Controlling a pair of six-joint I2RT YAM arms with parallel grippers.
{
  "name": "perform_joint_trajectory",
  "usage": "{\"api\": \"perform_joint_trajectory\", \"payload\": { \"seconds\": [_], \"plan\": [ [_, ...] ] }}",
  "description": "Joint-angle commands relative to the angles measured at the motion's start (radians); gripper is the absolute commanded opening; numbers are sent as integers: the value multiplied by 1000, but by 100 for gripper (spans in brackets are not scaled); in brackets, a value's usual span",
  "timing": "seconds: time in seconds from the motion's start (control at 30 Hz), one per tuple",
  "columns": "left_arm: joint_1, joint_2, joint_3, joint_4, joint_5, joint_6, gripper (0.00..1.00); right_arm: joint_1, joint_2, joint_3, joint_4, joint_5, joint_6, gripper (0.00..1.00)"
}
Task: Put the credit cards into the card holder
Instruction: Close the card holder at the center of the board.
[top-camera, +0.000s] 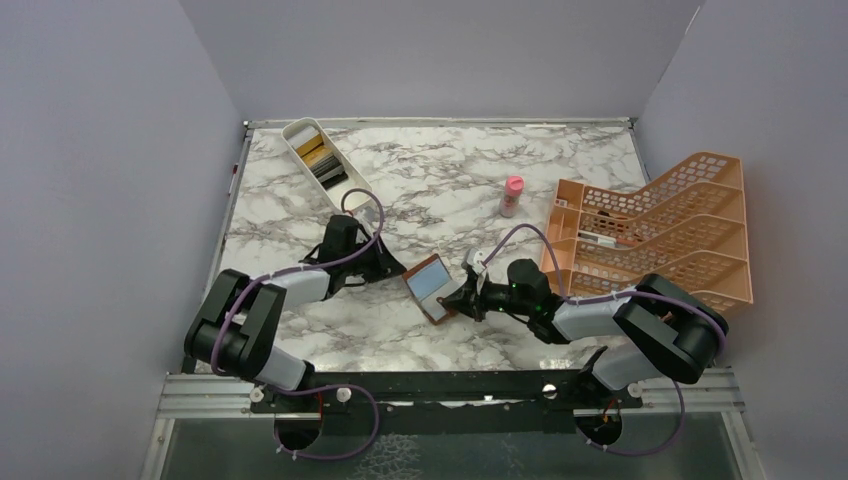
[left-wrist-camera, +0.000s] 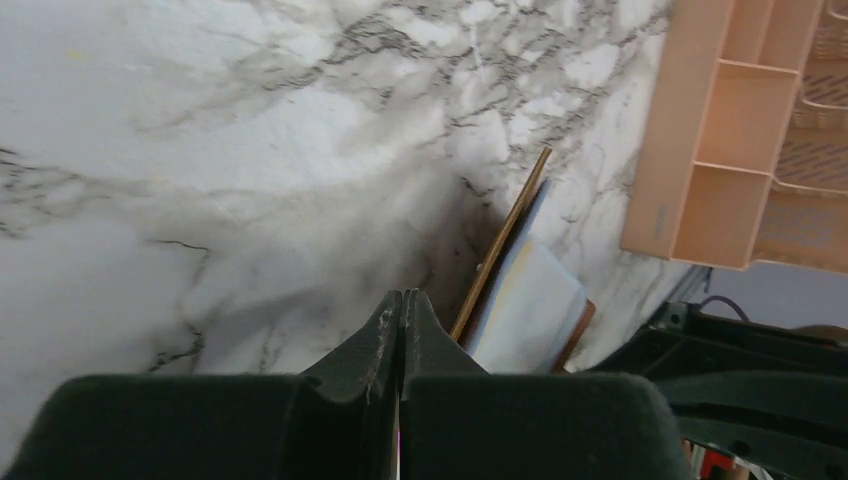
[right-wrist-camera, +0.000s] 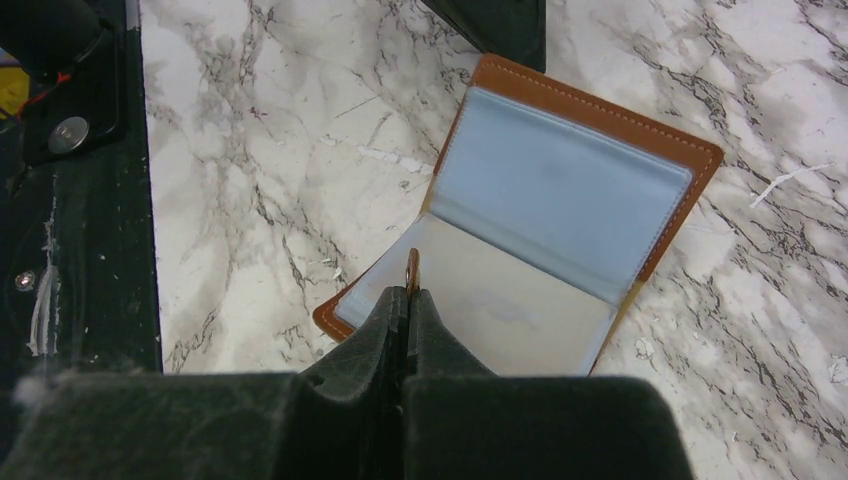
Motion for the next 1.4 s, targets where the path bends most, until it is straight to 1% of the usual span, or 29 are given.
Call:
{"api": "perform_joint_trajectory", "payload": {
  "seconds": [0.0,0.07,0.17,0.37,0.47,0.7,0.83,0.93,1.07,1.23,1.37],
  "plan": [
    [-45,-101,-24,64,113,-62,3,6,7,3,54,12,-15,1],
    [-68,-129,-28,64,111,-71,5,6,15,6,62,9,-16,1],
    [-109,-131,-34,65,99,-79,8,6,22,4,71,9,-16,1],
    [-177,-113,-34,66,46,-78,9,6,-3,-33,111,13,-16,1],
    [-202,-89,-25,66,27,-69,9,6,-8,-80,211,14,-19,1],
    [-247,-34,3,53,-27,-36,10,6,72,-193,573,23,-54,1],
    [-266,-20,10,49,-45,-17,11,6,118,-216,676,16,-65,1],
    [-292,-32,18,39,-68,-8,12,6,126,-230,716,28,-78,1],
    [-328,-63,27,14,-114,-9,13,6,126,-233,719,28,-90,1],
    [-358,-99,46,-49,-193,15,14,6,137,-243,765,31,-87,1],
    [-393,-111,66,-73,-224,25,15,6,140,-243,769,30,-75,1]
  ]
}}
